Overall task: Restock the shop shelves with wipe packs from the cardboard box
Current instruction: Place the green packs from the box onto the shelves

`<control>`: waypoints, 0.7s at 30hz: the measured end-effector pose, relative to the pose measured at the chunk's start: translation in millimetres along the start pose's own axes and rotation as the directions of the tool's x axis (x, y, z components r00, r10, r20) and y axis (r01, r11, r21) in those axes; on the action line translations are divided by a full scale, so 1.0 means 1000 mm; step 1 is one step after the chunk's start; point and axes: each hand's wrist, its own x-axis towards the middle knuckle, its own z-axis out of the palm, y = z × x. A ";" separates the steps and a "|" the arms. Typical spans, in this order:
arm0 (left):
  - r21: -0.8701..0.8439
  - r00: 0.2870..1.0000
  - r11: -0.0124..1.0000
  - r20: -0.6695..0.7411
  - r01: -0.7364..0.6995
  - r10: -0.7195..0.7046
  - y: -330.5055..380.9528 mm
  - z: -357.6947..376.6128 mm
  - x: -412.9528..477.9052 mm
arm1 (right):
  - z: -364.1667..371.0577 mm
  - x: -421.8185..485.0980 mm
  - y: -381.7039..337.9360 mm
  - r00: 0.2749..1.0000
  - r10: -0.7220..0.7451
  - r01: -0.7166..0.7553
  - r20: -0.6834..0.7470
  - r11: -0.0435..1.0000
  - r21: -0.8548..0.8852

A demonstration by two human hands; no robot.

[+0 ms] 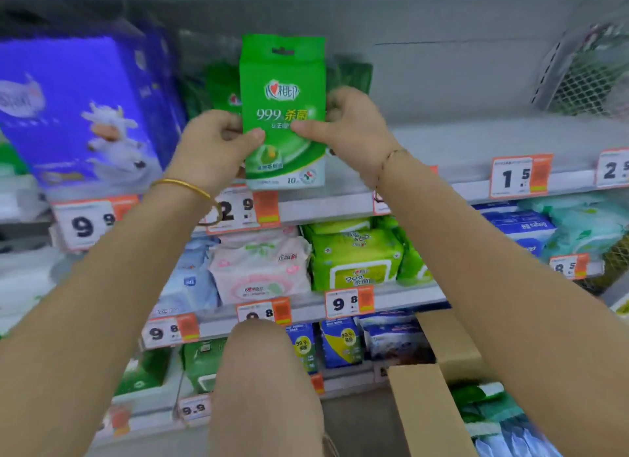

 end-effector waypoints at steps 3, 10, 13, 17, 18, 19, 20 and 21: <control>0.068 0.992 0.997 -0.122 0.031 -0.022 -0.010 -0.015 0.034 | 0.033 0.051 0.004 0.998 -0.012 0.012 -0.065 1.000 0.002; 0.319 0.975 0.928 -0.171 0.191 -0.142 -0.037 -0.013 0.075 | 0.080 0.093 0.025 0.991 0.053 -0.091 -0.122 0.941 -0.325; 0.352 0.972 0.911 -0.163 0.216 -0.168 -0.043 -0.013 0.085 | 0.085 0.097 0.031 0.986 0.077 -0.121 -0.145 0.937 -0.327; 0.360 0.966 0.901 -0.174 0.241 -0.189 -0.042 -0.013 0.092 | 0.094 0.103 0.030 0.978 0.119 -0.171 -0.172 0.930 -0.326; 0.364 0.965 0.898 -0.176 0.248 -0.195 -0.043 -0.013 0.093 | 0.096 0.104 0.030 0.972 0.143 -0.199 -0.187 0.924 -0.326; 0.371 0.963 0.893 -0.176 0.255 -0.202 -0.043 -0.013 0.093 | 0.097 0.105 0.031 0.965 0.169 -0.228 -0.201 0.919 -0.322; 0.372 0.962 0.891 -0.172 0.261 -0.210 -0.043 -0.013 0.093 | 0.098 0.106 0.032 0.959 0.192 -0.253 -0.210 0.913 -0.320; 0.369 0.961 0.890 -0.169 0.266 -0.217 -0.044 -0.013 0.093 | 0.099 0.106 0.033 0.954 0.209 -0.271 -0.214 0.908 -0.319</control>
